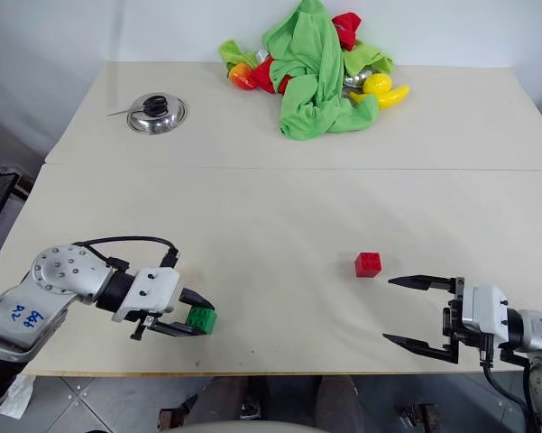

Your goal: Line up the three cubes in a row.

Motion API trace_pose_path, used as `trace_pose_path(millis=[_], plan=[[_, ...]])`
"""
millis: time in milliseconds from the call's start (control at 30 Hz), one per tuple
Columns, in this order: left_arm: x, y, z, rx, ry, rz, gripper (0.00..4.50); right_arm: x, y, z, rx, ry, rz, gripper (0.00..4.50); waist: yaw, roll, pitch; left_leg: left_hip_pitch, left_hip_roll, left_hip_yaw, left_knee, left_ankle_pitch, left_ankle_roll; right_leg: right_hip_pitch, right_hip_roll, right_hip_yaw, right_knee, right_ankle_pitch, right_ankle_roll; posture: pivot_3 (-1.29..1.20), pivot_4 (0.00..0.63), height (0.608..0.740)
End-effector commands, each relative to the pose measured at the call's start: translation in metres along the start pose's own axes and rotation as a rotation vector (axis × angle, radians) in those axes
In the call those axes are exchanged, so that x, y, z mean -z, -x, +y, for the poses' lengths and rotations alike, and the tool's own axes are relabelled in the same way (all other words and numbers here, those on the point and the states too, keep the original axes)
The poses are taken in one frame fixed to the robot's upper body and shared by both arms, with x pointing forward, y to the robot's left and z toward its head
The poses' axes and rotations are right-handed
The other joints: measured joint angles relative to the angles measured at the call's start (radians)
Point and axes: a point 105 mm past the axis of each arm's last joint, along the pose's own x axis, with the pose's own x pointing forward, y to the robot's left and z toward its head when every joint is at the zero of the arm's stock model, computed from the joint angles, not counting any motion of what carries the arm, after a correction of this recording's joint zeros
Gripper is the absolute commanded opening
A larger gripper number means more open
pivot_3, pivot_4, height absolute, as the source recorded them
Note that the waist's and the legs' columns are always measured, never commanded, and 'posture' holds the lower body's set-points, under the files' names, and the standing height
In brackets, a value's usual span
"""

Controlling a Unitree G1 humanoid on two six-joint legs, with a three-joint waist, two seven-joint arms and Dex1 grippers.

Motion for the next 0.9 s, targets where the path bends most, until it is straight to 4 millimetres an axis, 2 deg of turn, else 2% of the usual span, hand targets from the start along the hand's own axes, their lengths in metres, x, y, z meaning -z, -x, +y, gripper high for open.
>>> trace_pose_path(millis=[33,100,200,233,300,400,500,700,900], plan=[[-0.016,0.001,0.007,0.026,-0.023,-0.047,1.48,-0.009,0.003,-0.003,0.026,0.045,-0.011,4.50,0.003,0.000,0.000,0.000,0.000,0.000,0.000,0.000,0.000,0.000,0.000,0.000,0.000,0.000,0.000,0.00,0.150,0.740],[-0.030,0.003,0.016,0.025,-0.035,-0.095,1.48,-0.010,0.004,-0.004,0.042,0.049,-0.009,4.50,0.004,0.000,0.000,0.000,0.000,0.000,0.001,0.000,0.000,0.000,0.000,0.000,0.000,0.000,0.000,0.00,0.150,0.740],[-0.040,0.003,0.032,0.005,-0.043,-0.092,1.48,-0.010,0.006,-0.008,0.064,0.056,-0.004,4.50,0.010,0.000,0.000,0.000,0.000,0.000,0.001,0.000,0.001,0.000,0.001,0.000,0.001,0.000,0.000,0.00,0.150,0.740],[-0.044,-0.001,0.044,-0.027,-0.032,-0.089,1.48,-0.010,0.008,-0.009,0.073,0.059,0.001,4.50,0.012,0.000,0.000,0.000,0.000,0.000,0.001,0.000,0.001,0.000,0.001,0.000,0.001,0.000,0.000,0.00,0.150,0.740],[-0.058,-0.017,0.065,-0.071,-0.054,-0.115,1.48,-0.010,0.013,-0.011,0.108,0.059,0.009,4.50,0.025,0.000,0.000,0.000,-0.001,0.000,0.002,0.001,0.001,0.001,0.001,0.001,0.000,0.000,0.001,0.00,0.150,0.740],[-0.081,-0.040,0.087,-0.127,-0.036,-0.199,1.48,-0.010,0.018,-0.012,0.148,0.054,0.015,4.50,0.030,-0.001,0.000,0.000,-0.001,-0.001,0.003,0.001,0.001,0.004,0.003,0.001,-0.002,0.001,0.002,0.00,0.150,0.740],[-0.101,-0.066,0.093,-0.096,-0.002,-0.260,1.48,-0.009,0.022,-0.007,0.175,0.045,0.024,4.50,0.029,-0.002,0.001,-0.001,-0.001,-0.002,0.003,0.001,0.002,0.004,0.003,0.000,-0.003,0.001,0.003,0.00,0.150,0.740],[-0.100,-0.093,0.112,-0.113,0.016,-0.180,1.48,-0.012,0.023,-0.003,0.216,0.040,0.026,4.50,0.021,-0.002,0.001,0.000,-0.001,-0.001,0.002,0.001,0.001,0.004,0.007,0.001,-0.005,0.001,0.003,0.00,0.150,0.740],[-0.097,-0.102,0.116,-0.098,0.009,-0.113,1.48,-0.012,0.027,0.002,0.253,0.022,0.027,4.50,0.024,-0.001,0.001,0.001,0.001,-0.001,0.002,0.002,-0.001,0.004,0.008,0.002,-0.005,0.001,0.003,0.00,0.150,0.740]])
